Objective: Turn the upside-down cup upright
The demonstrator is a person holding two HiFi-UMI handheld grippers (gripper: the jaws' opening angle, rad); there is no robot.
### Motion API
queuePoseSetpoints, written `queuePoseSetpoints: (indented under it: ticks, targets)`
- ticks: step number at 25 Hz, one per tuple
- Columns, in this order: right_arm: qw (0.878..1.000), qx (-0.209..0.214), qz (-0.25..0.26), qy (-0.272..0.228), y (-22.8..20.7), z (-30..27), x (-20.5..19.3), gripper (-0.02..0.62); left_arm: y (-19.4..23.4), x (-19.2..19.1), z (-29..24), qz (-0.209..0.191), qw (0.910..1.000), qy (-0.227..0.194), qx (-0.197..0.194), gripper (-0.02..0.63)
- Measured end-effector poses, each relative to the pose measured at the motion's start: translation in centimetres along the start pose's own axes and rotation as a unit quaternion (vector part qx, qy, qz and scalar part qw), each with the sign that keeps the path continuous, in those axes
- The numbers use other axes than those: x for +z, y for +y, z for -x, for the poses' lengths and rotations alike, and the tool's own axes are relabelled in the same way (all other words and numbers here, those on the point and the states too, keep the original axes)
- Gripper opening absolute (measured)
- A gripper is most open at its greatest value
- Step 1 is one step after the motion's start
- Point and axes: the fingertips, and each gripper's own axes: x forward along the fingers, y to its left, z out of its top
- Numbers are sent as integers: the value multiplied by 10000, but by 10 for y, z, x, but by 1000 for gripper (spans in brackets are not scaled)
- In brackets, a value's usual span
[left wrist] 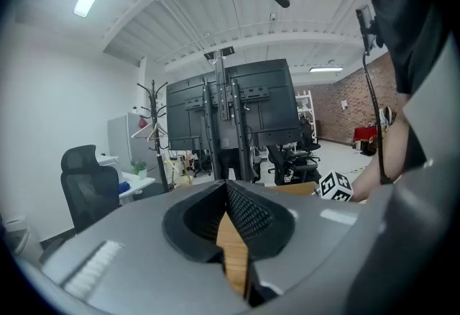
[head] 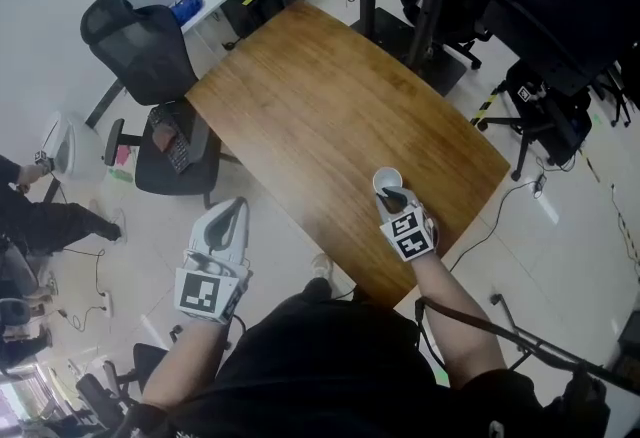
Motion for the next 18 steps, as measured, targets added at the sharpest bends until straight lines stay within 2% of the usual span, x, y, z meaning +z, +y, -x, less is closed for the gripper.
queuePoseSetpoints:
  ticks: [4,7,8,9,11,12,16,18]
  targets:
    - [9994,-201,15,-268,6,17,4,61,1,-4,-5,51,9999,-38,-146,-2]
    - [9941,-570,-331,-866,4,41,9,54,-5,-14,-14,134,9992,-51,-385,-2]
    - [9886,-738,-684,-1118,-2,51,11,16,-8,-18,-18,156,9987,-43,-485,-2]
    - [9798,-911,-1136,-1372,-10,63,12,3,-11,-22,-23,194,9982,-33,-574,-2]
    - [9570,-1250,-1906,-1793,-28,85,17,2,-17,-25,-41,298,9970,-71,-705,-2]
    - [9488,-1419,-2043,-1944,-35,97,21,2,-23,-24,-52,342,9962,-132,-787,-2]
    - [9293,-2324,-1722,-2298,-53,150,48,2,-68,-12,-98,391,9879,-455,-1431,-2]
    - [9206,-2679,-1653,-2312,-60,167,53,2,-87,-20,-118,338,9839,-383,-1715,-2]
